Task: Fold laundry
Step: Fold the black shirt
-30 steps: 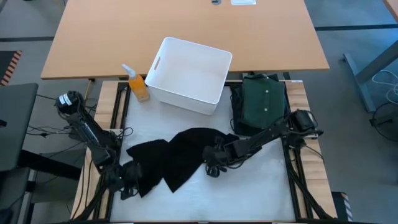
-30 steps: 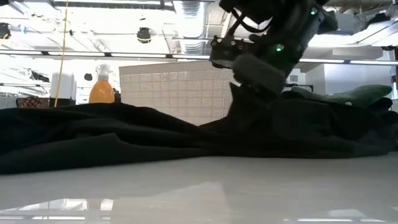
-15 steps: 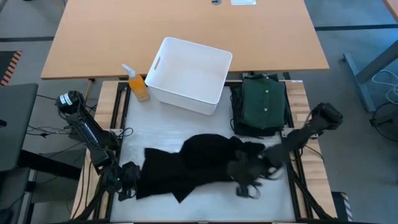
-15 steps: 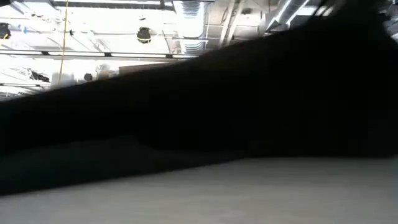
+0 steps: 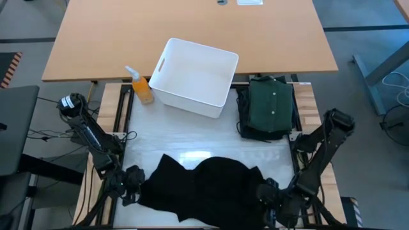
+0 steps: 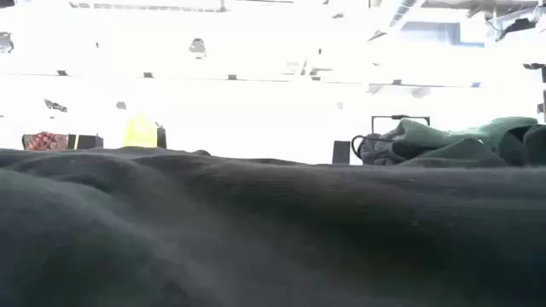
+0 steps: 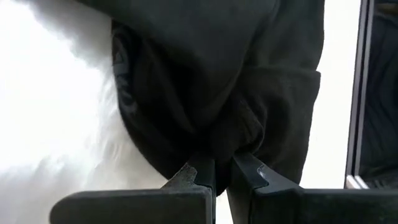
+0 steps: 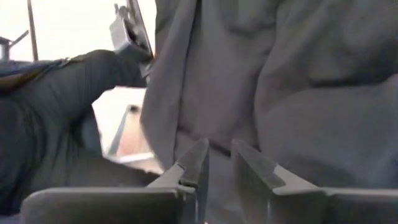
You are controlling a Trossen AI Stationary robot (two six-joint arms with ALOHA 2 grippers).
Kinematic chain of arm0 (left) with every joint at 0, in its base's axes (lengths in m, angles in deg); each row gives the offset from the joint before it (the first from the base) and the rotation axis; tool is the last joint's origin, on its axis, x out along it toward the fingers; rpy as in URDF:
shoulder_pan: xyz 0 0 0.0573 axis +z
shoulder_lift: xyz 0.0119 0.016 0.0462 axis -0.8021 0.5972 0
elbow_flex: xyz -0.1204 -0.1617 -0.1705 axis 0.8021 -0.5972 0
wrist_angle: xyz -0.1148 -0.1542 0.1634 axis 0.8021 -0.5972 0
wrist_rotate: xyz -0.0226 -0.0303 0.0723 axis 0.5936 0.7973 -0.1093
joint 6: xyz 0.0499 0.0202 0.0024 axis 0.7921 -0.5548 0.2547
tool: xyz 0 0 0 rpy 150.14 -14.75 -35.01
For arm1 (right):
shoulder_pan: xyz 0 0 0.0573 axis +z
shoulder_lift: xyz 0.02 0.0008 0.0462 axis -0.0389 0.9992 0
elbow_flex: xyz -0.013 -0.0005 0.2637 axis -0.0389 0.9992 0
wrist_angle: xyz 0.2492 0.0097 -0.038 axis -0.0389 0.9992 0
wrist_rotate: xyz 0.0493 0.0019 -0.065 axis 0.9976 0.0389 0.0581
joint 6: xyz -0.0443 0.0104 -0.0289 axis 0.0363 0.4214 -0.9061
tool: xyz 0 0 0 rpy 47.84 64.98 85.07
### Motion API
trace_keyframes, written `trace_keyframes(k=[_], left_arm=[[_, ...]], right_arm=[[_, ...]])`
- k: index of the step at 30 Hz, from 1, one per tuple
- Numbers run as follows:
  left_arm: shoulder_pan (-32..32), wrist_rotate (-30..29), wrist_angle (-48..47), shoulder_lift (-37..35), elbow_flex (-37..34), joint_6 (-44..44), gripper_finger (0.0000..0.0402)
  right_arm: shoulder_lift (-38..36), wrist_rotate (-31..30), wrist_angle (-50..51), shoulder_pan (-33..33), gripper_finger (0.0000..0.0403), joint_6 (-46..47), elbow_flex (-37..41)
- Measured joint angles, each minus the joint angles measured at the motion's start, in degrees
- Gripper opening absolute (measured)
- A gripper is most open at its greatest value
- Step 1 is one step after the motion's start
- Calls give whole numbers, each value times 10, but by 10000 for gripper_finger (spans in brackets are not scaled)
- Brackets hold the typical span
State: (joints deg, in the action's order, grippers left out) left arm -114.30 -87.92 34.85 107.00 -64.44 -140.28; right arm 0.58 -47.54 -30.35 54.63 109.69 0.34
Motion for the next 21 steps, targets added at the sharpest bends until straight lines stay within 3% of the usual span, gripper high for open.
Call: trace_keyframes(k=[4, 9, 15, 21], left_arm=[[0, -3, 6, 0, 0, -8, 0], [0, -5, 6, 0, 0, -11, 0], [0, -11, 6, 0, 0, -33, 0], [0, -13, 6, 0, 0, -35, 0]], right_arm=[[18, 12, -6, 1, 120, -16, 0], [63, 69, -72, 7, 165, -79, 0], [113, 150, -160, 20, 220, -84, 0], [158, 170, -157, 51, 229, -105, 0]])
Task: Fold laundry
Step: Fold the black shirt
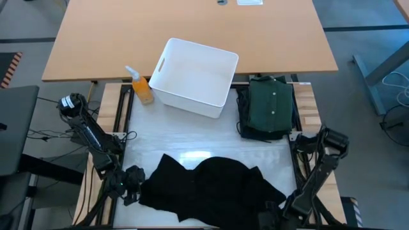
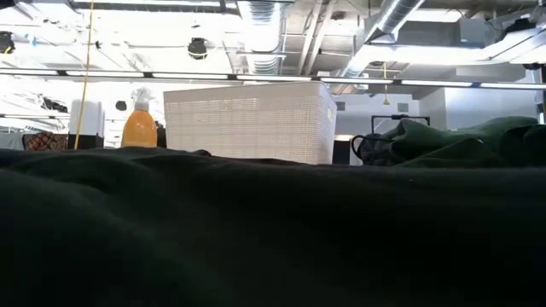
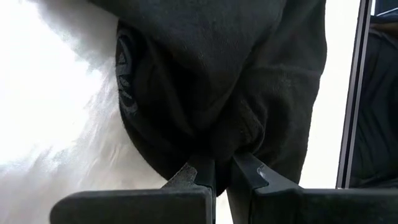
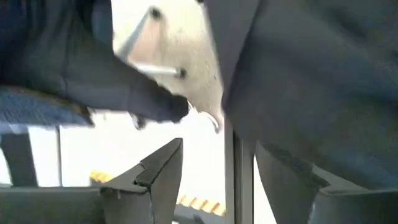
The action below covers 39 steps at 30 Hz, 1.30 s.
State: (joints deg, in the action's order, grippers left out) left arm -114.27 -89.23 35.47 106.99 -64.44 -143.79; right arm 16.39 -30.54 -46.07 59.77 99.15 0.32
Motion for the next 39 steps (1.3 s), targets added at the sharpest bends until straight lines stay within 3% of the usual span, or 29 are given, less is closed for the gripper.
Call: trace_keyframes(k=[10, 19, 31, 35, 39], left_arm=[[0, -8, 0, 0, 0, -14, 0], [0, -14, 0, 0, 0, -5, 0], [0, -28, 2, 0, 0, 0, 0], [0, -34, 6, 0, 0, 12, 0], [0, -64, 26, 0, 0, 51, 0]], right_arm=[[32, -5, 59, 21, 211, -40, -2], [9, -6, 131, 21, 204, -39, -32], [70, -38, 128, 31, 197, -51, -33], [88, -22, 129, 40, 149, -23, -33], [77, -26, 146, 52, 49, -4, -32]])
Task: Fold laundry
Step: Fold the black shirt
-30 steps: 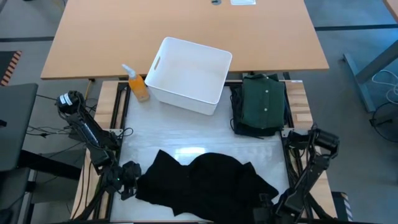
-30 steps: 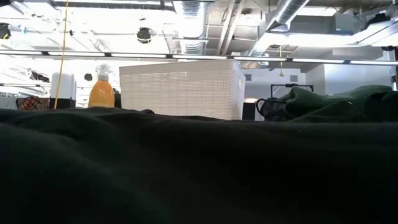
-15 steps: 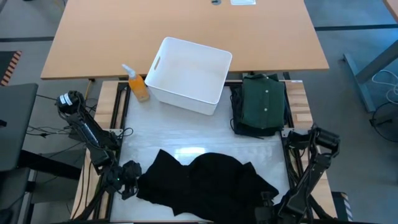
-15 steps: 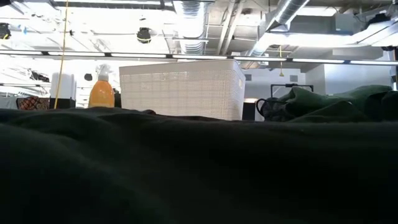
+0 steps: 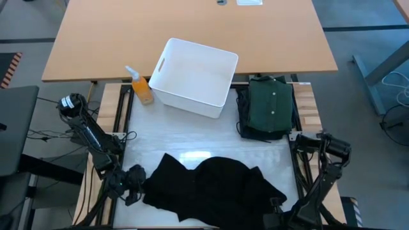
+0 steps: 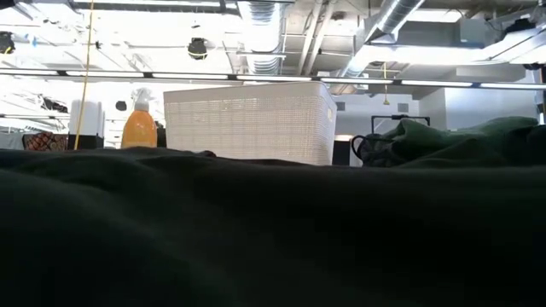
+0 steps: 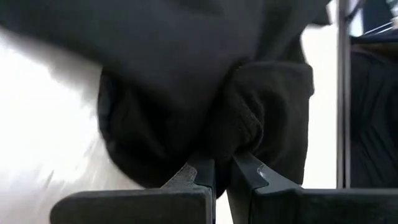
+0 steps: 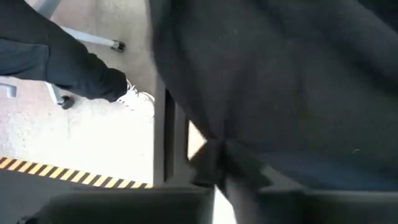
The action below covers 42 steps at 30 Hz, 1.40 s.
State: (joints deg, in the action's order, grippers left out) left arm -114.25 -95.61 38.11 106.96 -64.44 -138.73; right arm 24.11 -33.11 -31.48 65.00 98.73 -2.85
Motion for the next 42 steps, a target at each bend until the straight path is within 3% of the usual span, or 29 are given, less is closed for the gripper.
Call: trace_keyframes(k=[2, 6, 10, 14, 17, 23, 26, 30, 36, 40, 42], left_arm=[[0, -20, 23, 0, 0, 31, 0], [0, -54, 111, -9, 0, 123, 0], [0, -78, 198, -61, 22, 286, 0], [0, -104, 203, -136, 87, 500, 0], [0, -138, 202, -187, 143, 670, 0], [1, -307, 201, -253, 234, 906, 0], [9, -400, 201, -280, 259, 959, 0], [25, -443, 197, -318, 278, 1008, 0], [32, -454, 183, -382, 360, 1099, 0], [31, -434, 132, -401, 435, 1091, 0], [30, -385, 57, -402, 463, 1048, 0]], right_arm=[[-13, 1, 9, 2, 17, 1, 0], [-57, 21, 54, -5, 19, -2, 5], [-150, 11, 116, -30, 9, -5, -15], [-242, -68, 220, -59, 8, -12, -54], [-313, -161, 242, -76, 8, -51, -102], [-396, -338, 255, -123, 8, -276, -191], [-423, -403, 253, -161, 8, -393, -228], [-441, -429, 251, -235, 8, -529, -263], [-463, -425, 213, -384, 8, -703, -318], [-464, -344, 138, -435, 8, -797, -368], [-460, -311, 122, -433, 8, -813, -392]])
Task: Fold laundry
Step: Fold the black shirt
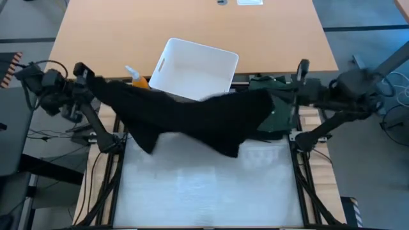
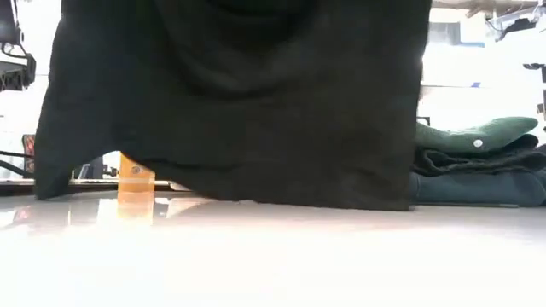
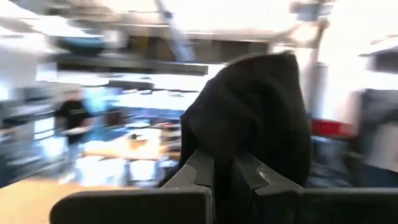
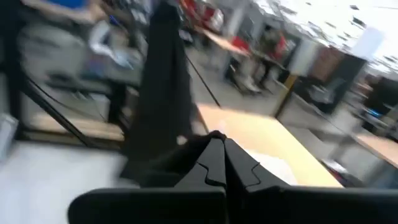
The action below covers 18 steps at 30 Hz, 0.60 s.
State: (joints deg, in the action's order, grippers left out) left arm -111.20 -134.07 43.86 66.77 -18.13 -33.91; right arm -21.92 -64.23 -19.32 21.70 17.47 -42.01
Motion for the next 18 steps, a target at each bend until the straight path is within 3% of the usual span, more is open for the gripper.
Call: trace_keyframes(k=[5, 10, 14, 18], left_arm=[[0, 189, -217, 14, 33, -183, 0], [0, 260, -383, 52, -44, -436, 0], [0, 330, -348, 91, -188, -637, 0], [-14, 438, -207, 158, -345, -835, 0]], right_arm=[[16, 91, 69, 41, 8, 79, -17], [61, 191, 147, 115, 8, 259, 63], [120, 221, 55, 189, 8, 366, 205], [180, 248, -74, 246, 8, 508, 341]])
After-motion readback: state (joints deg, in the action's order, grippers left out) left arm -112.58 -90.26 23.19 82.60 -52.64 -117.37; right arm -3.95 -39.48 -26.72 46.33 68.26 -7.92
